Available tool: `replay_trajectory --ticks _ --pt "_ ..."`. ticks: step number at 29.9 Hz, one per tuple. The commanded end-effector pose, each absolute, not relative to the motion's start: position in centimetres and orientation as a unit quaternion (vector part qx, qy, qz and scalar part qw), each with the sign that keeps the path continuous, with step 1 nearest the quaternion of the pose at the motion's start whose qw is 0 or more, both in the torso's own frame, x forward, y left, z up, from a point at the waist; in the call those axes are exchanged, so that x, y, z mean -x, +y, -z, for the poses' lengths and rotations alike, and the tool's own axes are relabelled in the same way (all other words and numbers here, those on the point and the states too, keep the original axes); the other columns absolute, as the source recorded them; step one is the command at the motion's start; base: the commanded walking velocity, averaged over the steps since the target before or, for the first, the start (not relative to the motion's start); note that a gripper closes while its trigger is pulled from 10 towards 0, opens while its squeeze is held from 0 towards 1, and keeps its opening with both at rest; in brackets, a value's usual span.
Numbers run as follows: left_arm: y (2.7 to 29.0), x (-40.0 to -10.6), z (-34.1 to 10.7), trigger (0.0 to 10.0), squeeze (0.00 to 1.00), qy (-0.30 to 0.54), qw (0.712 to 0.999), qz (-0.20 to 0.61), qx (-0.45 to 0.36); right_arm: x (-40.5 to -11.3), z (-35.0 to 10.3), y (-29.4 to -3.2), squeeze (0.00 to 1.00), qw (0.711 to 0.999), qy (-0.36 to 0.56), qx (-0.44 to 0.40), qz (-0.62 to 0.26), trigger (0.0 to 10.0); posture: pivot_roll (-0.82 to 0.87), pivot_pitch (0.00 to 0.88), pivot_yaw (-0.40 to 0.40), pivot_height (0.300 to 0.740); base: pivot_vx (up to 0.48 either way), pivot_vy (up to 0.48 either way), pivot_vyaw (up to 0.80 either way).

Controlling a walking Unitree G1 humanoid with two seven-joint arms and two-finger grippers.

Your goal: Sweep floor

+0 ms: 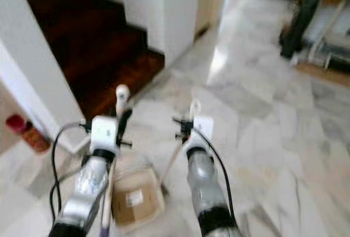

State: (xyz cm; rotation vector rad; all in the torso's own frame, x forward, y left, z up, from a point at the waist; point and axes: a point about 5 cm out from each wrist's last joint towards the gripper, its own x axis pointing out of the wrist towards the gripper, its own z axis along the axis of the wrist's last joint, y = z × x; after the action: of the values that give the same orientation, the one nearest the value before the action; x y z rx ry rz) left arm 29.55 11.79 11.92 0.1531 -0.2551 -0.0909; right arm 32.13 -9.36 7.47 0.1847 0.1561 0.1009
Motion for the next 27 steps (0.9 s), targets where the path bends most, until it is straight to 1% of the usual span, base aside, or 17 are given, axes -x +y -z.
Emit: replay_trajectory --ticks 1,14,27 --pt "11.94 -29.64 -12.65 10.0 0.0 -0.143 0.986 0.044 -0.077 -32.58 -8.94 -8.28 0.0 0.991 0.051 -0.107 -0.068 10.0 0.12 0.0 -0.034 0.74 0.0 0.412 0.0" --pt "11.97 -29.64 -12.7 10.0 0.0 -0.144 0.986 0.043 -0.076 -32.62 -8.98 -8.31 0.0 0.991 0.052 -0.103 -0.069 10.0 0.12 0.0 -0.035 0.74 0.0 0.412 0.0" --pt "11.95 -29.64 -12.71 10.0 0.0 -0.144 0.986 0.044 -0.077 -32.6 -9.1 -8.21 0.0 0.991 0.047 -0.101 -0.073 10.0 0.12 0.0 -0.035 0.74 0.0 0.412 0.77"
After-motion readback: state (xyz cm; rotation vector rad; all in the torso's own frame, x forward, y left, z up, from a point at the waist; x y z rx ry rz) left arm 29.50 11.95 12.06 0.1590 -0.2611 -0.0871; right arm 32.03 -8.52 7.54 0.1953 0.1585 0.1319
